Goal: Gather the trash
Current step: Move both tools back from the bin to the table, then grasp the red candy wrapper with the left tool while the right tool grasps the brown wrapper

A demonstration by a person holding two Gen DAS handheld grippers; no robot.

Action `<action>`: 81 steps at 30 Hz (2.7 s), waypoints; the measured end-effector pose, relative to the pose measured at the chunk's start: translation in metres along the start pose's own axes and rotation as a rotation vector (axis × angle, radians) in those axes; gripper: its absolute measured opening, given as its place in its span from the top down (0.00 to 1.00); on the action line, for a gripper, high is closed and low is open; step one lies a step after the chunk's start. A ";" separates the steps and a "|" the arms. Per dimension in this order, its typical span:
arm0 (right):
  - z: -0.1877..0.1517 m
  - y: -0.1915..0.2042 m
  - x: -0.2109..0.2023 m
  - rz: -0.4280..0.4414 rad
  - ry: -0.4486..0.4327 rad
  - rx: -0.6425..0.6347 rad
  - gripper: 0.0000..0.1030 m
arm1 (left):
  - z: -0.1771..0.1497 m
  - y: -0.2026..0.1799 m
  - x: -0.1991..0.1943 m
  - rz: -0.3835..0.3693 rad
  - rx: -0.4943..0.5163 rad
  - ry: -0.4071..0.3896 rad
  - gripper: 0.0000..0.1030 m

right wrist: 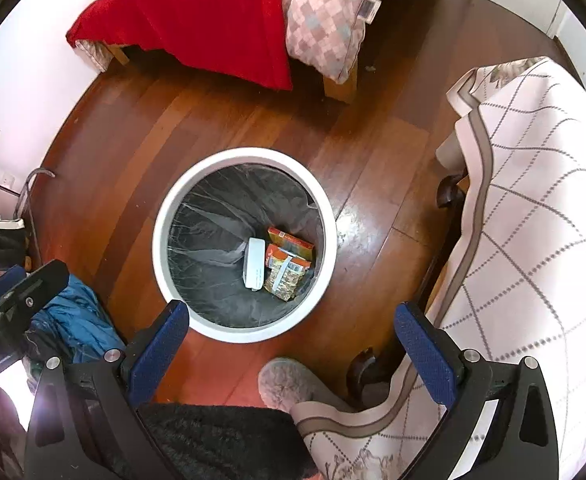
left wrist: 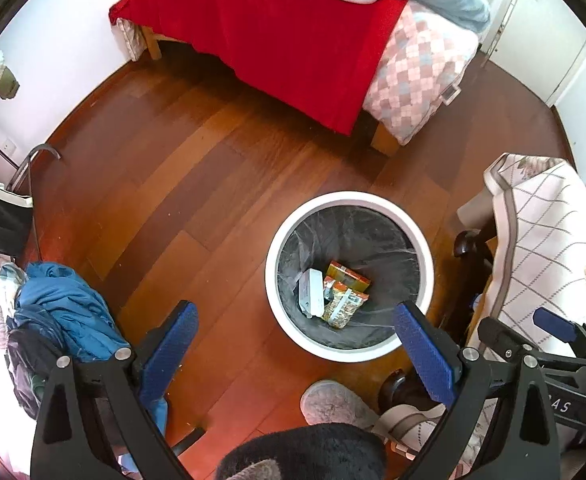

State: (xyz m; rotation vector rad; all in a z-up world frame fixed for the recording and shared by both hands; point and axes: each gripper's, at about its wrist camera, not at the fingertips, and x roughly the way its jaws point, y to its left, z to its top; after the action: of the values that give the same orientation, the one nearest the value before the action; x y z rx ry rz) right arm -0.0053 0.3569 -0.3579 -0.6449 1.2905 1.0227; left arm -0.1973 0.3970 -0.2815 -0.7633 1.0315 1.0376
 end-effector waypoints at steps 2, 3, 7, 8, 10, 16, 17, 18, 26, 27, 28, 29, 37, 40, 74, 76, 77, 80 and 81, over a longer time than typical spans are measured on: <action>-0.002 0.001 -0.016 0.003 -0.024 -0.002 0.00 | -0.003 -0.001 -0.016 -0.010 -0.001 -0.022 0.03; -0.004 0.001 -0.024 0.012 -0.035 -0.003 0.00 | -0.005 -0.002 -0.025 -0.014 -0.001 -0.033 0.03; -0.016 0.001 -0.065 0.039 -0.093 0.004 0.00 | -0.014 -0.012 -0.065 -0.013 0.021 -0.084 0.03; -0.020 0.001 -0.076 0.047 -0.108 0.007 0.00 | -0.017 -0.014 -0.074 -0.012 0.026 -0.094 0.03; -0.030 -0.003 -0.104 0.079 -0.150 0.019 0.00 | -0.022 -0.021 -0.095 0.005 0.039 -0.113 0.03; -0.066 -0.037 -0.181 0.225 -0.237 0.111 0.00 | -0.041 -0.067 -0.148 -0.034 0.085 -0.197 0.03; -0.071 -0.047 -0.192 0.242 -0.247 0.130 0.00 | -0.044 -0.083 -0.154 -0.046 0.099 -0.205 0.03; -0.078 -0.059 -0.203 0.257 -0.258 0.150 0.00 | -0.047 -0.101 -0.158 -0.053 0.121 -0.214 0.03; -0.130 -0.248 -0.260 0.075 -0.322 0.424 0.00 | -0.066 -0.283 -0.130 -0.177 0.335 -0.135 0.03; -0.141 -0.282 -0.262 0.031 -0.323 0.477 0.00 | -0.070 -0.308 -0.122 -0.201 0.355 -0.109 0.03; -0.153 -0.316 -0.264 -0.017 -0.319 0.532 0.00 | -0.076 -0.334 -0.114 -0.227 0.375 -0.080 0.03; -0.167 -0.351 -0.265 -0.054 -0.318 0.594 0.00 | -0.084 -0.363 -0.104 -0.265 0.398 -0.037 0.03; -0.254 -0.572 -0.240 -0.162 -0.267 0.983 0.00 | -0.140 -0.530 -0.051 -0.427 0.534 0.193 0.04; -0.267 -0.618 -0.226 -0.153 -0.260 1.040 0.01 | -0.152 -0.567 -0.040 -0.446 0.568 0.224 0.04; -0.271 -0.550 -0.285 -0.138 -0.481 0.806 0.98 | -0.152 -0.533 -0.131 -0.329 0.665 -0.134 0.77; -0.268 -0.555 -0.280 -0.106 -0.451 0.825 0.96 | -0.152 -0.534 -0.120 -0.329 0.640 -0.109 0.77; -0.266 -0.563 -0.273 -0.091 -0.429 0.854 0.94 | -0.152 -0.535 -0.115 -0.328 0.630 -0.094 0.77; -0.266 -0.589 -0.249 -0.098 -0.375 0.946 0.45 | -0.160 -0.543 -0.091 -0.309 0.627 -0.051 0.77; -0.267 -0.598 -0.240 -0.096 -0.367 0.973 0.42 | -0.162 -0.547 -0.082 -0.303 0.625 -0.036 0.77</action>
State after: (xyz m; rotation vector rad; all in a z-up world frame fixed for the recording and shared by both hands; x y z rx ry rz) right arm 0.4093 -0.1970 -0.2679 0.2206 1.2288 0.3124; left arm 0.2535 0.0406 -0.2403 -0.3658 1.0885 0.4234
